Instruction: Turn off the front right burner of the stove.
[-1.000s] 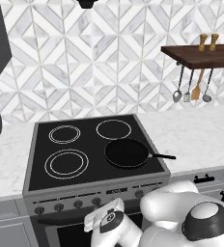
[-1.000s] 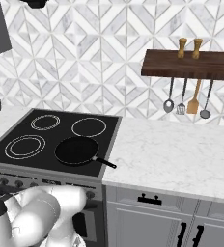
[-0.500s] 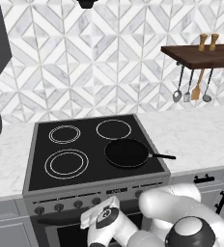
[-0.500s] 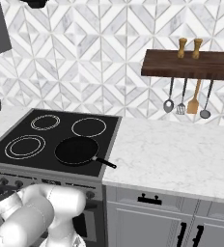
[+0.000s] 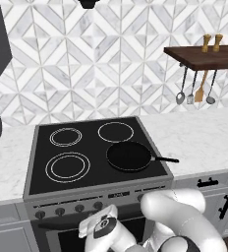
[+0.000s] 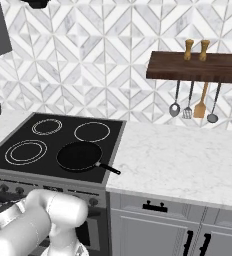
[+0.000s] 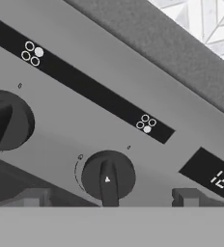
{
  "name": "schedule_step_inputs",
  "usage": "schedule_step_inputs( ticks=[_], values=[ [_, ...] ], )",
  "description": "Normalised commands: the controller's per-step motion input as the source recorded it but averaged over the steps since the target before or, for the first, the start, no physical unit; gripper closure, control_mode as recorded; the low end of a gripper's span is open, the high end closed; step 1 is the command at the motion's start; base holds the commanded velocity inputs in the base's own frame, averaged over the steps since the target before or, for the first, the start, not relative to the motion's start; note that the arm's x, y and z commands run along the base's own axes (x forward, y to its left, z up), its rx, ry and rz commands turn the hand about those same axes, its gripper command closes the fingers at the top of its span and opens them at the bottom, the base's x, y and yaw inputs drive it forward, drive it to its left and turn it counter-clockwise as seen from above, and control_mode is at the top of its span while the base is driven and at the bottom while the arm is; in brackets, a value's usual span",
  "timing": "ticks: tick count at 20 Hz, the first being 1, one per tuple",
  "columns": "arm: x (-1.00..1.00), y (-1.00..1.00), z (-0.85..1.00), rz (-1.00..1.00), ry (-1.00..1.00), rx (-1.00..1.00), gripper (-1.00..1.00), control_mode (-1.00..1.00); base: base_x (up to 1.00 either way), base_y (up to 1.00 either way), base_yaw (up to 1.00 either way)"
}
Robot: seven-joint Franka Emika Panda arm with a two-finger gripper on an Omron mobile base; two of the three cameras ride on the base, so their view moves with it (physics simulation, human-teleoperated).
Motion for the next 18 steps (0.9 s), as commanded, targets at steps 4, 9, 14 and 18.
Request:
schedule_step_inputs(
  ticks=[4, 9, 14, 18],
  values=[
    [0.25, 0.0, -0.01, 0.0, -0.01, 0.0, -1.0, -1.0, 0.0, 0.0, 0.0],
    [0.24, 0.0, 0.0, 0.0, -0.01, 0.0, -1.0, -1.0, 0.0, 0.0, 0.0],
    [0.03, 0.0, 0.0, 0.0, 0.0, 0.0, -1.0, -1.0, 0.0, 0.0, 0.0],
    [0.0, 0.0, 0.0, 0.0, 0.0, 0.0, 1.0, -1.0, 0.0, 0.0, 0.0]
  ],
)
